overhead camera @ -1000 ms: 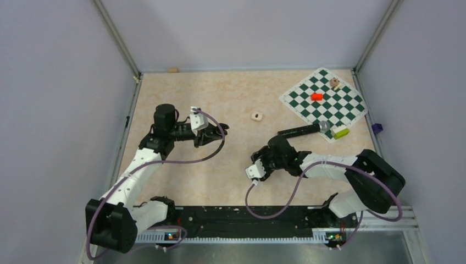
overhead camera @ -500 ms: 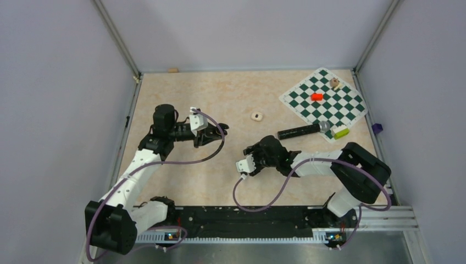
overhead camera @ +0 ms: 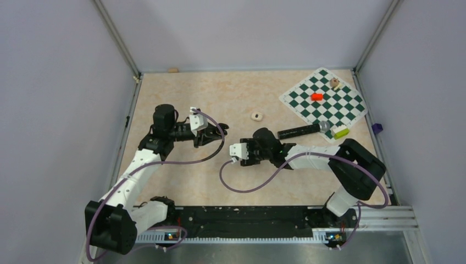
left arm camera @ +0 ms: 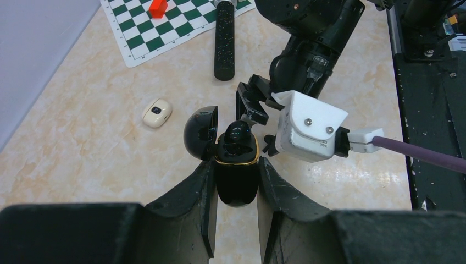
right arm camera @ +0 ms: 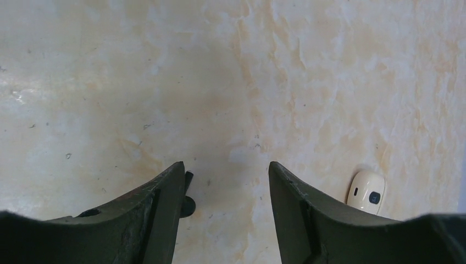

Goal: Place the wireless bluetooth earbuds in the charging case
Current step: Pick up the earbud from the center of the board.

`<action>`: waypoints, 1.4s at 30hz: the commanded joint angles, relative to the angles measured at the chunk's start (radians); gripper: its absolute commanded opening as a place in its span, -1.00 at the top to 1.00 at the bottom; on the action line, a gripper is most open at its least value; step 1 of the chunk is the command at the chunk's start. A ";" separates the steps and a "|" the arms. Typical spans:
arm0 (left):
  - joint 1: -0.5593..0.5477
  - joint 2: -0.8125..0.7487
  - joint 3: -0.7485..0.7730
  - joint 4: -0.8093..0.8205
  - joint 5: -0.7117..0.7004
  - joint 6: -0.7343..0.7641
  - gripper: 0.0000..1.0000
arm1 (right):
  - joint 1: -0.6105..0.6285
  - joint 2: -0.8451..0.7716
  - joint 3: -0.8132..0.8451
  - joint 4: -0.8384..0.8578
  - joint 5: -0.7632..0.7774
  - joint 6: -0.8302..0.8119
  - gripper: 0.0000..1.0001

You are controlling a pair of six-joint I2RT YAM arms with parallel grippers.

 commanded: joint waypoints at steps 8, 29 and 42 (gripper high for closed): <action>0.003 -0.017 -0.008 0.040 0.020 0.011 1.00 | -0.033 -0.173 -0.084 0.044 -0.190 -0.044 -0.15; 0.004 -0.003 -0.010 0.052 0.019 0.001 1.00 | -0.129 -0.136 -0.130 -0.104 -0.220 -0.440 0.07; 0.004 -0.006 -0.013 0.056 0.020 0.000 1.00 | -0.114 -0.039 -0.086 -0.104 -0.214 -0.450 0.18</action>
